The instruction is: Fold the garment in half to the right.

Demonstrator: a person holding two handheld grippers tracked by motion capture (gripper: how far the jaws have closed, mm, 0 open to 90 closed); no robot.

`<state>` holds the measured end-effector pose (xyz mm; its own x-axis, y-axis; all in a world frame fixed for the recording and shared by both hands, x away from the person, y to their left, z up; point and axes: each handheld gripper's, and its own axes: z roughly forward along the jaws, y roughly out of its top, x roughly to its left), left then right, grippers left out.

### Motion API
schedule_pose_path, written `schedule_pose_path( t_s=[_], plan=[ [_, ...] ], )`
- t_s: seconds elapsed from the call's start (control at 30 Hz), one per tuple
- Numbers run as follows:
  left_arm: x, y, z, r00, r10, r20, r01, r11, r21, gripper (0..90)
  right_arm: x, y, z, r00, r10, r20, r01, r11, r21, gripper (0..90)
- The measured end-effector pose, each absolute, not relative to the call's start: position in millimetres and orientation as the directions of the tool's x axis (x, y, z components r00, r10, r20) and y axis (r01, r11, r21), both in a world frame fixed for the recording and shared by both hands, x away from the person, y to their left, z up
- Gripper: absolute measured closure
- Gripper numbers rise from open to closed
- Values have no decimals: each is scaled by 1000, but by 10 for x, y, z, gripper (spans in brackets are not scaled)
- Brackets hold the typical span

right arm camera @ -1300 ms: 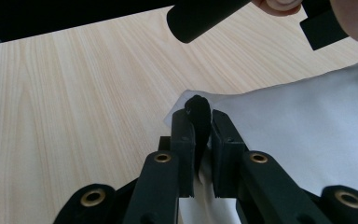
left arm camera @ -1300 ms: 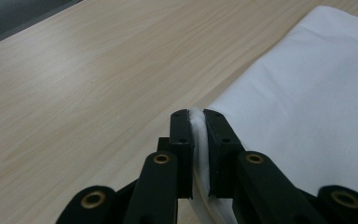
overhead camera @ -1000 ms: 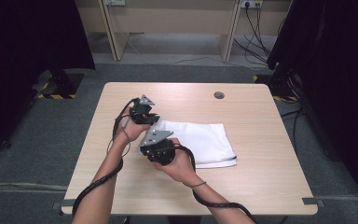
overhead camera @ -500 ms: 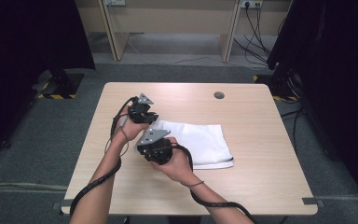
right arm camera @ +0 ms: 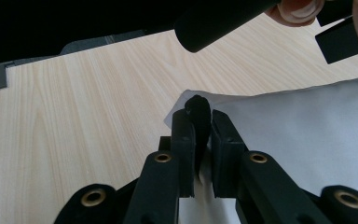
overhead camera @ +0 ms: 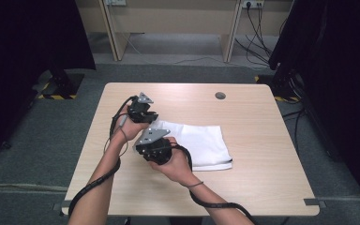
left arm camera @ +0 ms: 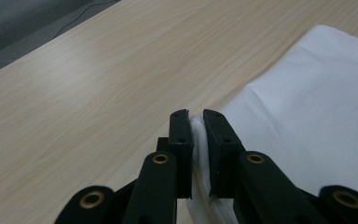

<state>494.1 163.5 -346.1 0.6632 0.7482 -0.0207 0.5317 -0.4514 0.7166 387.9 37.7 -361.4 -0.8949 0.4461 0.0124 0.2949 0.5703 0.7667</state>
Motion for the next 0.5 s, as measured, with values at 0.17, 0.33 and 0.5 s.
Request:
schedule_pose_path(
  t_s=[0.17,0.33,0.5],
  plan=[
    [4935,1647,-3431,664,748,-15,529,-456,716,813,3875,396,-3588,-896,444,11,292,569,769,823],
    [4933,1647,-3390,665,746,-10,526,-460,715,813,3871,409,-3558,-895,445,13,290,561,776,824],
    [4935,1659,-3353,664,747,-4,524,-462,716,813,3868,409,-3519,-894,448,15,290,552,782,824]
  ],
)
